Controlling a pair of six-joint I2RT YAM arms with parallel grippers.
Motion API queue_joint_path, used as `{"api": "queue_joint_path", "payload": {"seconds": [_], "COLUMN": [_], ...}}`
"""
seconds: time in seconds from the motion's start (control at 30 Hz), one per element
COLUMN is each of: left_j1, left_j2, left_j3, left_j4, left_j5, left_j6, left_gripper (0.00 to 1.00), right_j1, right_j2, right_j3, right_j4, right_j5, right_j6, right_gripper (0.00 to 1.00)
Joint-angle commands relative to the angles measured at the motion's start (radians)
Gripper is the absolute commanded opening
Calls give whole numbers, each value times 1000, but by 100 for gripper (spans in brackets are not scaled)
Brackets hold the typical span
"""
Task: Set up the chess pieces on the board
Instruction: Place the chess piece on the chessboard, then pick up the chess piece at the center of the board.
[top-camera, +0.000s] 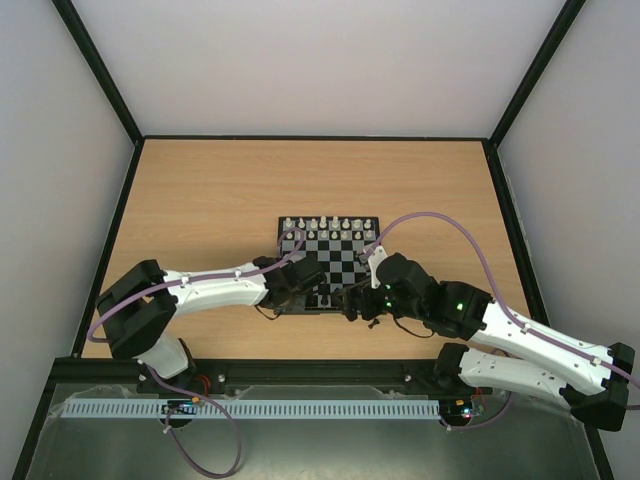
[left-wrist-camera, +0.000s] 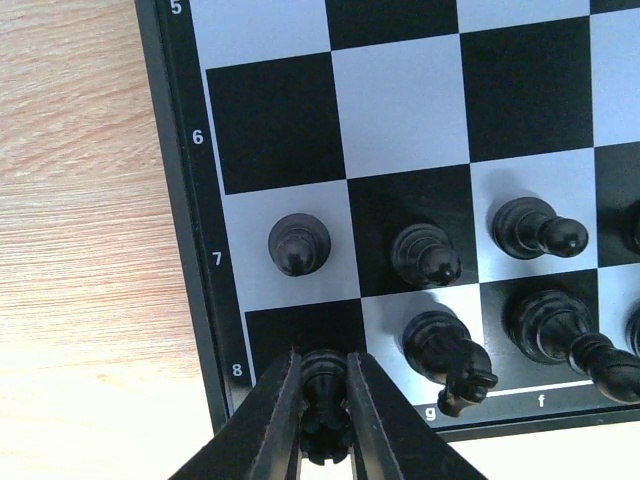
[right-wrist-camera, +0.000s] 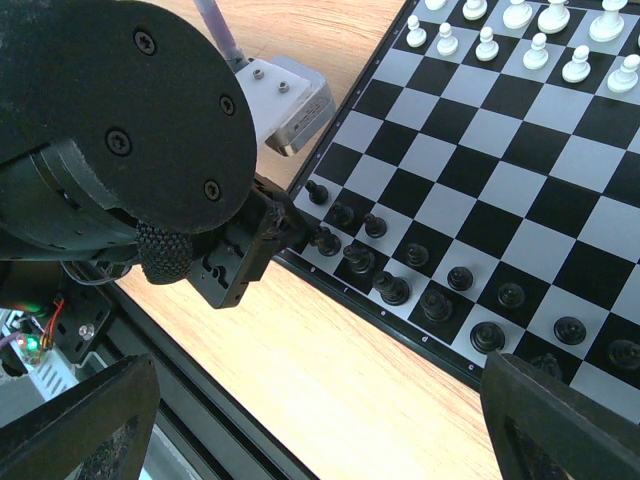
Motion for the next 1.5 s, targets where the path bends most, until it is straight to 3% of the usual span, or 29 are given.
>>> {"api": "queue_joint_path", "payload": {"seconds": [0.0, 0.4, 0.8, 0.93, 1.33, 1.47], "left_j1": [-2, 2, -8, -11, -11, -11], "left_j2": [12, 19, -103, -187, -415, -461], "left_j3": [19, 17, 23, -7, -71, -92], "left_j4": [-15, -15, -67, -72, -55, -46], "left_j5": [-16, -23, -54, -81, -177, -191], "left_j6": [6, 6, -5, -11, 14, 17], "left_gripper": [16, 20, 38, 50, 97, 99], "right_j1": [-4, -4, -4, -4, -4, -4], "right_j2": [1, -2, 8, 18, 40, 54], "right_j3": [1, 0, -2, 0, 4, 6], "right_j4": [-4, -6, -3, -6, -16, -19], "right_j5": [6, 4, 14, 23, 67, 81], "right_j6": [-6, -5, -2, -2, 10, 12], "right_gripper": [89, 89, 89, 89, 91, 99]}}
